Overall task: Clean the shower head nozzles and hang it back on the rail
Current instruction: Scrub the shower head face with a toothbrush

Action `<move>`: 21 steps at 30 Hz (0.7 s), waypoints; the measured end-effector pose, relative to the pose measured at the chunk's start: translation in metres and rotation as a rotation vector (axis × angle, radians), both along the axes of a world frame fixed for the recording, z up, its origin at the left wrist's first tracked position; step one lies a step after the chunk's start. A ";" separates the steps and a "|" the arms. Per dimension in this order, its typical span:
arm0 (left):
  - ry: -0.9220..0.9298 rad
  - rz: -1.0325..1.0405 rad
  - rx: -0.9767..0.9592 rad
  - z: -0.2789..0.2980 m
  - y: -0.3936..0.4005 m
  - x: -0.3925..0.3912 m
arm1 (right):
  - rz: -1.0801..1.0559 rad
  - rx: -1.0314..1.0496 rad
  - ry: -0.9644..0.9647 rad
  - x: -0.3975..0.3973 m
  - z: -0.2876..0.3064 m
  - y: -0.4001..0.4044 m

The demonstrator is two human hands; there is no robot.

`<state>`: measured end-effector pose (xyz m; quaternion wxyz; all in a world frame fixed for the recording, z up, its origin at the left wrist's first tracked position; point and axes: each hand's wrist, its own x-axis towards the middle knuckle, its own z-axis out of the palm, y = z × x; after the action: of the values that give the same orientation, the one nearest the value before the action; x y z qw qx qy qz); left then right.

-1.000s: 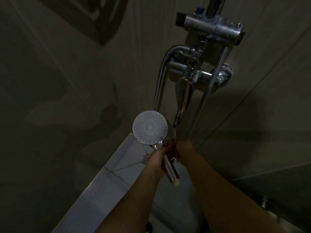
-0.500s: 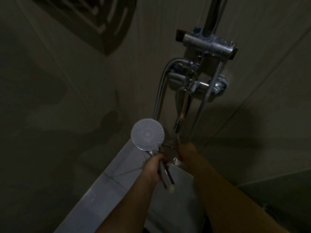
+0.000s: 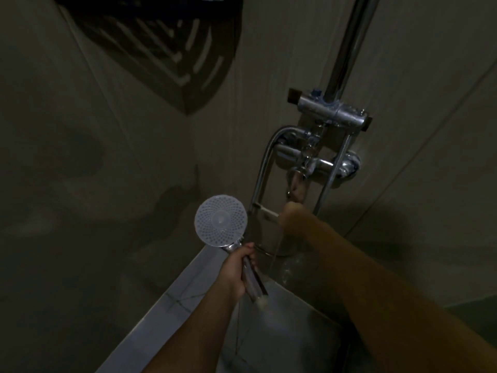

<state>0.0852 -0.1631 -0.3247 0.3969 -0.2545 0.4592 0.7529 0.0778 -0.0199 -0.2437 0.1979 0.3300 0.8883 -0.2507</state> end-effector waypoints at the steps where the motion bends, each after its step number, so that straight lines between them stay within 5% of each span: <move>1: 0.012 0.006 0.008 0.004 -0.002 -0.004 | -0.016 -0.027 0.011 -0.002 -0.004 0.005; 5: 0.094 -0.027 0.027 0.024 -0.012 -0.020 | 0.090 -0.011 -0.026 -0.005 0.002 0.001; 10: 0.190 -0.059 0.011 0.049 -0.017 -0.036 | -0.138 -0.320 0.334 -0.015 0.028 -0.005; 15: 0.338 -0.063 0.028 0.097 -0.011 -0.042 | 0.031 -0.226 0.595 -0.027 0.109 -0.032; 21: 0.529 -0.102 0.016 0.174 -0.013 -0.042 | 0.357 0.098 0.504 -0.021 0.184 -0.063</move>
<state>0.0432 -0.1758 -0.1504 0.3024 -0.0223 0.5535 0.7757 0.0564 -0.0826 -0.0600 -0.0037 0.1056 0.9644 -0.2425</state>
